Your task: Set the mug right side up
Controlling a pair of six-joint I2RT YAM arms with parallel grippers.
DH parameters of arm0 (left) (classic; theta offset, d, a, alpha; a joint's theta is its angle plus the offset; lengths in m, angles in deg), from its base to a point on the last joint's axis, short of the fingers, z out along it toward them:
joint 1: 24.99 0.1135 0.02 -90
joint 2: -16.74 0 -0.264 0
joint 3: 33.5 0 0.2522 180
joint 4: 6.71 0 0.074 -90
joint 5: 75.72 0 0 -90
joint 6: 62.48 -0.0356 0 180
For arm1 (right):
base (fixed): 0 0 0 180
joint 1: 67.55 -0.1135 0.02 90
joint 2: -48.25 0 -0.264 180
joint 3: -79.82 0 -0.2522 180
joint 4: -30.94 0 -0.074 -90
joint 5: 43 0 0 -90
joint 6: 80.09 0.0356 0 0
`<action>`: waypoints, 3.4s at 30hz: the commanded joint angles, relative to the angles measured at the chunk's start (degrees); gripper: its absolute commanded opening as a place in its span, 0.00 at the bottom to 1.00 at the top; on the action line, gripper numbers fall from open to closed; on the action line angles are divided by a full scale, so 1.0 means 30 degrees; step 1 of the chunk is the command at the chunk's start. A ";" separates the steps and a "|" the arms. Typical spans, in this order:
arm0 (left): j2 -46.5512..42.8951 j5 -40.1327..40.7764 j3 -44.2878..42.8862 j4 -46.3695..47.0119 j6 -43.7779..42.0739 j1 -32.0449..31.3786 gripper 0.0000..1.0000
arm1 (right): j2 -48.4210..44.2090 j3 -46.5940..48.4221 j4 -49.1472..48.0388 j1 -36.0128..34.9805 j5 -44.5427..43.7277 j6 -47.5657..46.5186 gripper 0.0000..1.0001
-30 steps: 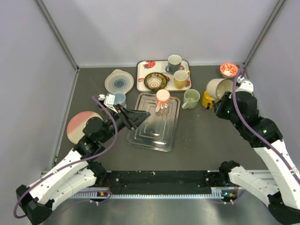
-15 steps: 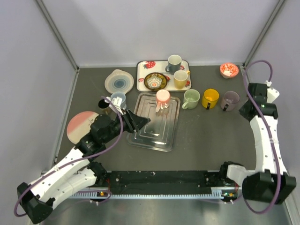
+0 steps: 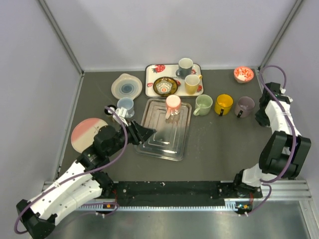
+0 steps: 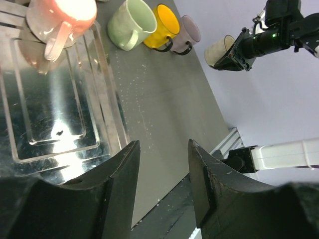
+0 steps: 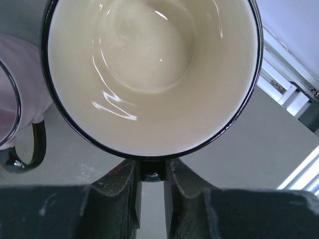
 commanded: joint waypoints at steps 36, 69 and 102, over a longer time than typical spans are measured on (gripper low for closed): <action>0.2697 0.0856 -0.0648 -0.0277 -0.1013 0.0049 0.55 | 0.3608 0.3470 -0.1949 0.0831 0.1287 0.0005 0.53; 1.9858 0.2264 -1.2862 -0.4085 -1.2908 0.1572 0.84 | -1.6258 -0.8656 -0.8509 -1.1531 0.9960 0.1268 0.66; 2.5430 0.2588 -1.6645 -0.1450 -1.3347 0.1719 0.64 | -1.7462 -1.0535 -0.8919 -1.1854 0.9989 0.1445 0.67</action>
